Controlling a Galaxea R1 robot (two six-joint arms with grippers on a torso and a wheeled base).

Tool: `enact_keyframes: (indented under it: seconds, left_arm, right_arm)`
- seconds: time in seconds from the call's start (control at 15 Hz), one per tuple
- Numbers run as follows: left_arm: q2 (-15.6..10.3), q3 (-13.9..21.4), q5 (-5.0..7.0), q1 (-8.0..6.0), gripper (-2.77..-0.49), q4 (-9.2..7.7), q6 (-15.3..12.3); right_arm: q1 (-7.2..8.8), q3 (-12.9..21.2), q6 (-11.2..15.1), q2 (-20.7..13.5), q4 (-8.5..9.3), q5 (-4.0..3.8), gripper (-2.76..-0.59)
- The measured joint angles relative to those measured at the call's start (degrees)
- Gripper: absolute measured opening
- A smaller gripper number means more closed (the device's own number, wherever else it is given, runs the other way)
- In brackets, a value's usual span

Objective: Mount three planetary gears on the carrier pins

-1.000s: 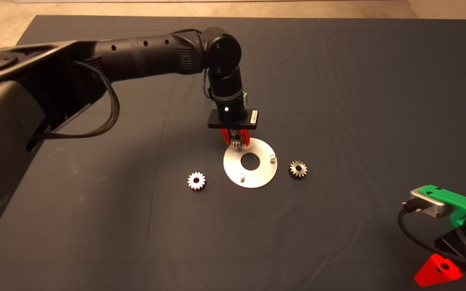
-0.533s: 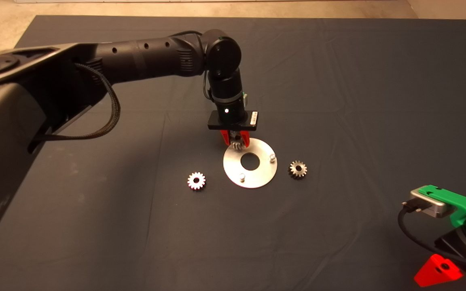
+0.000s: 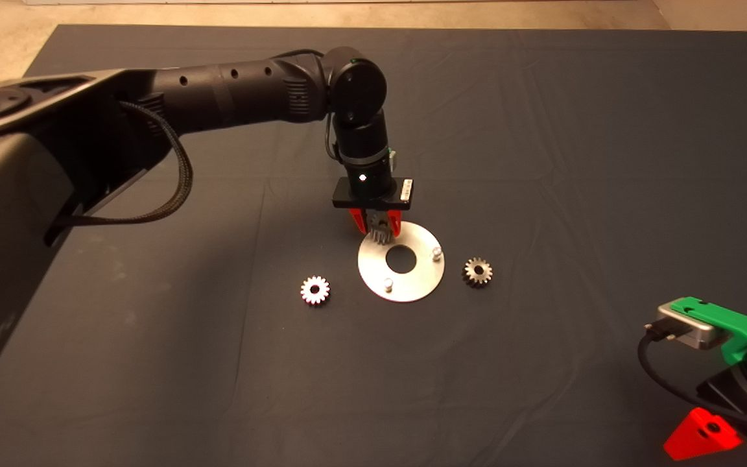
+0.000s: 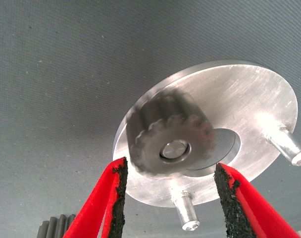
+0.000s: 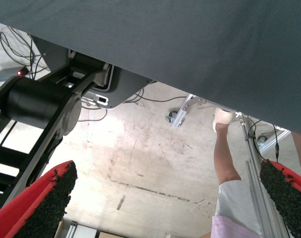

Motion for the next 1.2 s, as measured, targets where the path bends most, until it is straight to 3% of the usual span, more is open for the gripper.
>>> enact_keyframes:
  seconds: [0.2,0.33,0.53,0.67,0.87,0.93,1.07,1.2]
  left_arm:
    - [-0.33,1.91,0.04,-0.04,-1.98,0.0,0.0]
    - [-1.88,6.85,0.04,-0.56,-1.82,-0.02,-0.04]
    - [-9.97,15.56,-0.21,-2.0,-1.71,-0.24,-1.3]
    - [-15.97,20.1,0.8,-2.21,-1.67,-0.13,-2.39]
    - [-20.57,28.21,0.9,-2.24,-1.52,-0.3,-4.59]
    - [-21.65,30.25,0.33,-2.24,-1.51,-0.44,-5.92]
    - [-23.92,31.39,0.45,-2.55,-1.38,-0.4,-7.89]
    - [-24.53,29.6,1.41,-2.55,-1.32,0.13,-10.19]
  right_arm:
    - [0.0,0.0,0.0,-0.01,0.0,-0.01,-0.61]
    - [0.0,0.0,0.0,-0.02,0.0,0.0,-0.61]
    - [0.0,-0.02,0.0,-0.21,0.0,-0.07,-0.61]
    - [0.0,-0.02,0.0,-0.18,0.0,-0.02,-0.61]
    - [-0.01,-0.02,0.0,-0.18,0.0,0.04,-0.61]
    - [0.0,-0.02,0.0,-0.21,0.0,0.04,-0.61]
    - [0.0,-0.02,0.0,-0.18,0.0,-0.05,-0.61]
    - [0.0,0.0,0.0,-0.13,0.0,0.12,-0.61]
